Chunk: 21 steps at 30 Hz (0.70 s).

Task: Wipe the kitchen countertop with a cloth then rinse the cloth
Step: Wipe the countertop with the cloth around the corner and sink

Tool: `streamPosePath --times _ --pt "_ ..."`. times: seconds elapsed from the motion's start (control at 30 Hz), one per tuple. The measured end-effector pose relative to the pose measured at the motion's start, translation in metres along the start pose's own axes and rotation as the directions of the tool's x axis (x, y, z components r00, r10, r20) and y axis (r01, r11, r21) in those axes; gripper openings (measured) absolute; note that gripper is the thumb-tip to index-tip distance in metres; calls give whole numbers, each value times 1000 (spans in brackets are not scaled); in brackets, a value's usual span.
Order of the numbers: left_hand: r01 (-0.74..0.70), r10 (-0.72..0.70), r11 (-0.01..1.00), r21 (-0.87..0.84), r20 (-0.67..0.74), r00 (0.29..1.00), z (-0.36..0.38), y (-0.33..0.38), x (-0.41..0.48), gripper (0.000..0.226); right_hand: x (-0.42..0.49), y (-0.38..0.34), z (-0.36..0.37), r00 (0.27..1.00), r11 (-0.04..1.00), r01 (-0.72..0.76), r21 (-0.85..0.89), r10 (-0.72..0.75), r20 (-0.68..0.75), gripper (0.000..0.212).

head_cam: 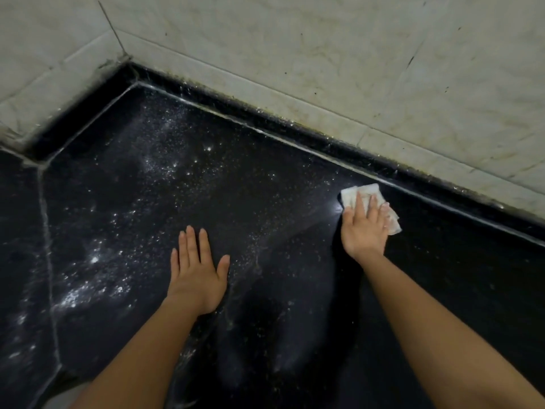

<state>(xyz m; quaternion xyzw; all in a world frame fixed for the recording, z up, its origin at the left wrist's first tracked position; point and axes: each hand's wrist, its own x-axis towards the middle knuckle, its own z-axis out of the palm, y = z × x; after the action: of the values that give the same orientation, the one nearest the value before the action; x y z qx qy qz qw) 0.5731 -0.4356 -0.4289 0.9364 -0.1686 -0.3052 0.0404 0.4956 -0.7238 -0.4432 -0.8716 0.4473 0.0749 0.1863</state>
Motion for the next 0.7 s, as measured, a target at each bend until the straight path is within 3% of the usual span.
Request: streamPosePath --times 0.1,0.23,0.37,0.43,0.5,0.6,0.7 --pt "3 -3 1000 -9 9 1000 -1 1 0 66 -30 -32 21 967 964 255 -78 -253 31 54" --pt "1 -1 1000 -13 11 1000 -2 1 -3 66 -68 -39 33 809 814 578 -51 -564 164 51" --pt "3 -3 1000 -18 7 1000 -3 1 -3 67 -64 -10 17 656 643 752 -147 -709 258 54" --pt "1 -1 1000 -19 11 1000 -3 1 -3 66 -49 11 10 684 655 729 -200 -683 254 63" --pt "-2 3 1000 -21 15 1000 -3 1 -3 66 -30 33 2 792 755 610 -240 -588 164 67" --pt "-6 6 1000 -22 16 1000 -3 1 -3 66 -4 53 -10 950 929 311 -203 -312 28 55" --pt "0 1 1000 -20 20 1000 -2 1 -1 66 9 36 -11 997 996 44 -83 -49 -61 53"
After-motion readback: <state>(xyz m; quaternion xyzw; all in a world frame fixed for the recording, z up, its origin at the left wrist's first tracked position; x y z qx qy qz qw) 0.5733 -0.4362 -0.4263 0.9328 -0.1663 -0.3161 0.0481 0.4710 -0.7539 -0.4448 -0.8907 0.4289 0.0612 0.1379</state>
